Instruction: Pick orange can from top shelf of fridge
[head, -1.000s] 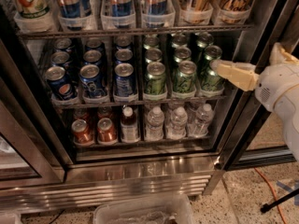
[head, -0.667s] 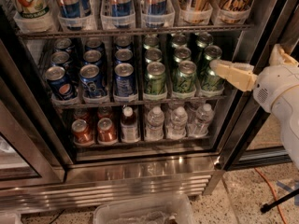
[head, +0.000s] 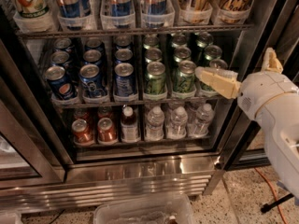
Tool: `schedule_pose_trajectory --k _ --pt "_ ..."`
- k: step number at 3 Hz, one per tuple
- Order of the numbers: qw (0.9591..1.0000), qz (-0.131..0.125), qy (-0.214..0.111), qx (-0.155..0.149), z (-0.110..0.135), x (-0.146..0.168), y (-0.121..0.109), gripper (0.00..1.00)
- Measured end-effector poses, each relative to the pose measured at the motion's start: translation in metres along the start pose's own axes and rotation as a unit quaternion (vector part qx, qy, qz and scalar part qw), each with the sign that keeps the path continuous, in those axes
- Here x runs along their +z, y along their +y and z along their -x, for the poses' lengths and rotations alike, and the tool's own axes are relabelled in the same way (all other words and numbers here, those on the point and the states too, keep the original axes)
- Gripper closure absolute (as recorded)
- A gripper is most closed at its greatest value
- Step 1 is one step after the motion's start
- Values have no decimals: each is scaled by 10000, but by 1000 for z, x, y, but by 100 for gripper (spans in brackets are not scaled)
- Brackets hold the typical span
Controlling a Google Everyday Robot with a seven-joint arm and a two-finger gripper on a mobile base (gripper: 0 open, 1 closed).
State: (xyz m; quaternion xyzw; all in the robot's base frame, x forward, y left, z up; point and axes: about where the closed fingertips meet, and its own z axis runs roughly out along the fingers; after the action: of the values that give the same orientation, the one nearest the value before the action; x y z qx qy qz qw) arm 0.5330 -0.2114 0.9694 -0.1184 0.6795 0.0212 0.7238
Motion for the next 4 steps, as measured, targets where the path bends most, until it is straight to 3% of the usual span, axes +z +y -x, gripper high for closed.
schedule_pose_trajectory --k 2,3,4 --pt "9988 466 -162 -65 0 7 85 0" --pt "9988 466 -162 -66 0 7 85 0" --pt "9993 268 -185 -161 4 10 86 0"
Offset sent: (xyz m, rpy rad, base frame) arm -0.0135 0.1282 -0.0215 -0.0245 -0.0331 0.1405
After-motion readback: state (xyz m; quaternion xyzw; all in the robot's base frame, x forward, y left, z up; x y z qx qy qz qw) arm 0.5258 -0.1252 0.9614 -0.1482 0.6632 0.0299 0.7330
